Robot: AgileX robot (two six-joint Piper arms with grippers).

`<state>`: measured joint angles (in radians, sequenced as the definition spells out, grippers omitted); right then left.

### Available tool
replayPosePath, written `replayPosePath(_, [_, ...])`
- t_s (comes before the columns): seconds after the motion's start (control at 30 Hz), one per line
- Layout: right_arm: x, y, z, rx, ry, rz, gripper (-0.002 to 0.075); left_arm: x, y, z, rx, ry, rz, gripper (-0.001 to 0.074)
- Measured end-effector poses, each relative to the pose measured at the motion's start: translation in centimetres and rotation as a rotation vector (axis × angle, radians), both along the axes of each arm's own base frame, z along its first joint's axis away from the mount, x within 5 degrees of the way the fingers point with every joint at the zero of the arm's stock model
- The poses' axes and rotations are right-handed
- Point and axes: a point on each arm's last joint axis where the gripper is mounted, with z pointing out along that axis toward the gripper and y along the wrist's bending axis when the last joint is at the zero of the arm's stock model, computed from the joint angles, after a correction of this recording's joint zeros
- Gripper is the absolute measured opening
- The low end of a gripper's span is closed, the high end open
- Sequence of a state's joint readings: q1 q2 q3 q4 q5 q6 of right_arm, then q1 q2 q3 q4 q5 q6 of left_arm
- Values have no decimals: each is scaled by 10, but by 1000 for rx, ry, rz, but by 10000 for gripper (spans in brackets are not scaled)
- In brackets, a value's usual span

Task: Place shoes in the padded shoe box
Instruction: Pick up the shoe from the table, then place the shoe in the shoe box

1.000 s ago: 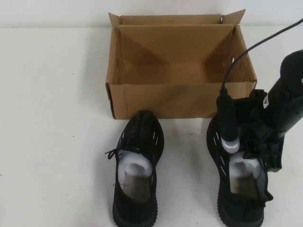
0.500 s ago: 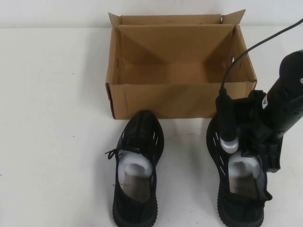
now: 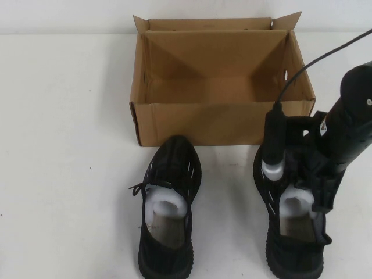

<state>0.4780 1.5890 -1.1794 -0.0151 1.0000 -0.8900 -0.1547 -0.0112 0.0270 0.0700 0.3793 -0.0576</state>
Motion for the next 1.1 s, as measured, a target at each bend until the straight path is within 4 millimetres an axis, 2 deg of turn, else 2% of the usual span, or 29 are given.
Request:
replayPosePath(0.17, [-14, 5, 21, 39, -58, -111, 23, 0, 0, 0, 0, 0, 0, -4])
replayPosePath(0.27, [-25, 5, 38, 96, -85, -234, 23, 0, 0, 0, 0, 0, 0, -4])
replayPosePath(0.47, [-41, -1, 61, 271, -61, -667, 23, 0, 0, 0, 0, 0, 0, -4])
replayPosePath(0.6, [-43, -3, 65, 369, -13, -977, 23, 0, 0, 0, 0, 0, 0, -4])
replayPosePath(0.7, [-42, -4, 65, 414, 9, -1142, 23, 0, 0, 0, 0, 0, 0, -4])
replayPosePath(0.83, [-39, -4, 67, 479, 1, -1235, 23, 0, 0, 0, 0, 0, 0, -4])
replayPosePath(1.0, [-34, -1, 71, 561, -19, -1264, 23, 0, 0, 0, 0, 0, 0, -4])
replayPosePath(1.1, [-30, 1, 85, 613, -38, -1258, 23, 0, 0, 0, 0, 0, 0, -4])
